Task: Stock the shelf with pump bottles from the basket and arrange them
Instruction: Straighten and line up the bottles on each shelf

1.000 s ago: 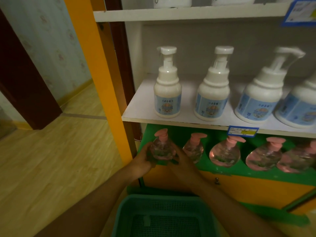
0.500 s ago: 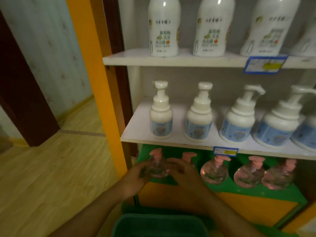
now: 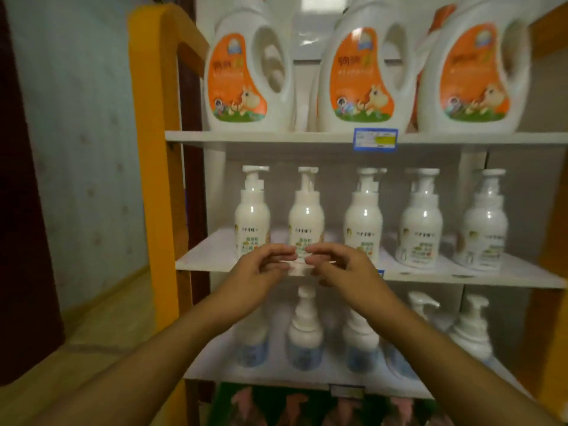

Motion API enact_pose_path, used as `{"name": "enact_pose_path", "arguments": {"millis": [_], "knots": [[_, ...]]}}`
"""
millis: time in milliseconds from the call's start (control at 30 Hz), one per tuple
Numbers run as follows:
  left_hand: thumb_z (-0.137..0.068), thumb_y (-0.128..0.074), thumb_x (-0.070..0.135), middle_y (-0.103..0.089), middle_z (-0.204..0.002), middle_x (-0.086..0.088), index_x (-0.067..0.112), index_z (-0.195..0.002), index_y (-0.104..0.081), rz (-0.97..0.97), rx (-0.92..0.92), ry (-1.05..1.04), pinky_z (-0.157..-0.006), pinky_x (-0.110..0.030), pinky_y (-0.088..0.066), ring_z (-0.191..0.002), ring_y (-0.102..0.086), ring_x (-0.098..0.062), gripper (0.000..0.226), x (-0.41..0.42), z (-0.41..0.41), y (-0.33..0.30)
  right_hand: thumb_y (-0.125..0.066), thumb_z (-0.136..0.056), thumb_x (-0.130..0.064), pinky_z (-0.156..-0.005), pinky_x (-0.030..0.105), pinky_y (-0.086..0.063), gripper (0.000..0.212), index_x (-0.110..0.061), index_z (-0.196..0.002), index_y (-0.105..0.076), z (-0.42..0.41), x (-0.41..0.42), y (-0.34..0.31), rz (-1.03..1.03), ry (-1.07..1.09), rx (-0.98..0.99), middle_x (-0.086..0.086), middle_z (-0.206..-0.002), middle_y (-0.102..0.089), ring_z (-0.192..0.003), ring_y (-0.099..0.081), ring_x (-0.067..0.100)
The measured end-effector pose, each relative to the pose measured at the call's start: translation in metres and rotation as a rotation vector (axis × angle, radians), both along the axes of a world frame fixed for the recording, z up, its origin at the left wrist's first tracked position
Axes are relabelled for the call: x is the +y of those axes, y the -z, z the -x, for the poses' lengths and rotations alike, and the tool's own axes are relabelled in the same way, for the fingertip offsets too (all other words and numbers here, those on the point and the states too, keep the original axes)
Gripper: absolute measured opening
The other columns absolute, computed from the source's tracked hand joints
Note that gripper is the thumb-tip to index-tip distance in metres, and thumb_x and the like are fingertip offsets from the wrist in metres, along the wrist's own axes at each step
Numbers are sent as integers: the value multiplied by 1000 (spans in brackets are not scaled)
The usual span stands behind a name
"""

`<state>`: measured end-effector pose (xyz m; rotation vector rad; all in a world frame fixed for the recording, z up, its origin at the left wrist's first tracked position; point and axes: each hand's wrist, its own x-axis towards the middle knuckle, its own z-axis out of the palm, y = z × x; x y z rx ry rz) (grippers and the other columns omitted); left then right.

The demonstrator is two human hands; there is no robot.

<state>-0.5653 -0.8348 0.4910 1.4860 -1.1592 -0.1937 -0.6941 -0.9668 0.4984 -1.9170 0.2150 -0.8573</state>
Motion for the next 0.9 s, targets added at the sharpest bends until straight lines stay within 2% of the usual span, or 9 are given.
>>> {"name": "enact_pose_path", "arguments": {"millis": [167, 333, 433, 500, 567, 633, 767, 833, 900], "knots": [[-91, -54, 7, -56, -113, 23, 39, -114, -53, -7, 32, -71, -80, -15, -46, -112, -53, 0, 39, -17, -11, -20, -59, -90, -19, -91, 36, -55, 22, -27, -110, -66, 2, -15, -27, -10, 25, 9, -3, -109, -67, -101, -64, 13], [-89, -57, 12, -42, -138, 10, 33, -138, -35, -131, 23, -110, -94, -26, -34, -128, -39, -9, 58, -26, -16, -14, -57, -91, -20, -97, 35, -49, 43, -30, -132, -48, -5, -23, -23, 43, 107, 36, -9, -131, -53, -116, -55, 11], [-87, -58, 10, -31, -153, 5, 30, -144, -26, -202, -9, -87, -101, -30, -29, -139, -32, -17, 69, -31, -16, -12, -57, -90, -20, -100, 35, -44, 57, -31, -140, -35, -15, -24, -16, 87, 99, 103, -7, -146, -40, -119, -49, 10], [-87, -56, 5, -31, -154, 4, 32, -145, -23, -243, -49, -63, -111, -36, -28, -140, -31, -18, 72, -33, -17, -11, -59, -88, -16, -97, 32, -43, 62, -30, -142, -32, -21, -23, -13, 112, 78, 139, -6, -148, -39, -118, -49, 8], [-86, -53, 1, -38, -151, 3, 33, -145, -26, -288, -103, -58, -114, -44, -30, -139, -35, -18, 72, -34, -19, -10, -60, -86, -16, -102, 38, -44, 63, -30, -141, -32, -25, -25, -13, 127, 87, 156, -4, -146, -43, -123, -51, 14], [-85, -50, -3, -42, -148, 4, 31, -144, -30, -294, -108, -70, -112, -43, -34, -136, -39, -17, 72, -35, -22, -11, -60, -86, -16, -103, 42, -44, 62, -30, -140, -34, -28, -27, -12, 134, 117, 170, -4, -145, -44, -124, -51, 18], [-84, -48, -7, -43, -147, 6, 29, -144, -33, -289, -86, -76, -111, -40, -34, -134, -40, -15, 72, -35, -28, -9, -60, -86, -14, -84, 25, -42, 59, -32, -137, -37, -29, -30, -7, 145, 125, 138, -5, -143, -45, -109, -50, 6], [-85, -48, -7, -43, -147, 6, 28, -144, -34, -280, -68, -72, -104, -30, -36, -132, -42, -12, 70, -37, -28, -8, -60, -85, -13, -87, 27, -45, 60, -32, -137, -37, -28, -32, -5, 143, 117, 129, -5, -143, -45, -107, -53, 7], [-85, -46, -8, -42, -147, 6, 25, -143, -34, -265, -32, -72, -94, -24, -36, -129, -43, -9, 68, -38, -27, -10, -60, -85, -13, -96, 36, -48, 59, -32, -136, -38, -28, -33, -5, 145, 117, 127, -4, -143, -46, -111, -56, 12]]}}
